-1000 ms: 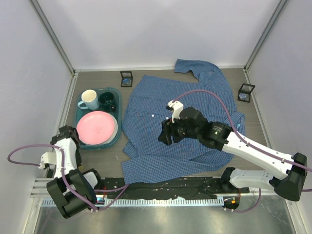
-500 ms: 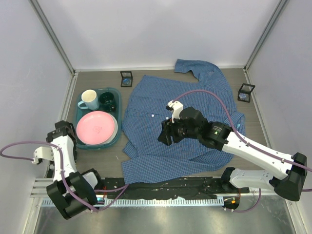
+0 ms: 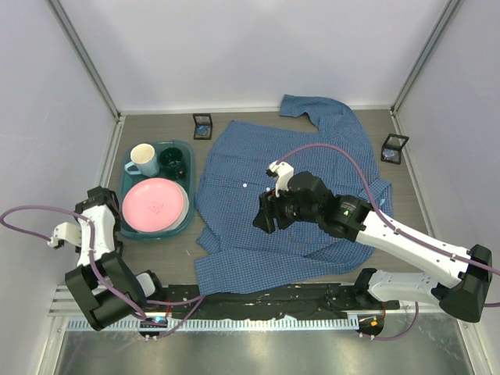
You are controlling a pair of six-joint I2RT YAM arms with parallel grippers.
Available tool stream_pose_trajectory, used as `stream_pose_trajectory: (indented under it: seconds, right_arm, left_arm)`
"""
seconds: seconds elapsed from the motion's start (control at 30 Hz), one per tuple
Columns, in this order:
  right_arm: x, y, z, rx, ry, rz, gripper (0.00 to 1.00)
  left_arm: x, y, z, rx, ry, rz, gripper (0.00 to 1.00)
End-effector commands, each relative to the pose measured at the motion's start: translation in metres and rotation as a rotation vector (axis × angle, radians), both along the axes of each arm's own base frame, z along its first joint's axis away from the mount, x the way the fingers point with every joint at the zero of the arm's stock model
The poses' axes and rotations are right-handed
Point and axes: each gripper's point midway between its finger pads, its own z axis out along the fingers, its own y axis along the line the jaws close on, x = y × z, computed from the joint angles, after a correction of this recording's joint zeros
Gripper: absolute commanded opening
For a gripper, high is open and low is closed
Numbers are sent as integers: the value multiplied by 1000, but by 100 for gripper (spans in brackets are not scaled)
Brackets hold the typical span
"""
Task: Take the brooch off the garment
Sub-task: Place the brooch in the brooch box.
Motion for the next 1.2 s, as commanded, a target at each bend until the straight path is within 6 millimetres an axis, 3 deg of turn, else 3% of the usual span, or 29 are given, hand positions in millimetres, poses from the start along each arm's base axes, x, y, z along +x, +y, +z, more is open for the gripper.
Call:
stream_pose_trajectory:
  seconds: [0.0, 0.2, 0.47, 1.17]
  right_arm:
    - [8, 4, 14, 44, -43, -17, 61]
    - [10, 4, 10, 36, -36, -24, 61]
    - [11, 5, 10, 40, -32, -32, 61]
    - [11, 7, 7, 46, -20, -34, 61]
  left_arm:
    - [15, 22, 13, 89, -11, -20, 0]
    - [30, 29, 5, 81, -10, -63, 0]
    - [33, 32, -4, 78, 13, -93, 0]
    - [16, 28, -12, 42, 137, -45, 0]
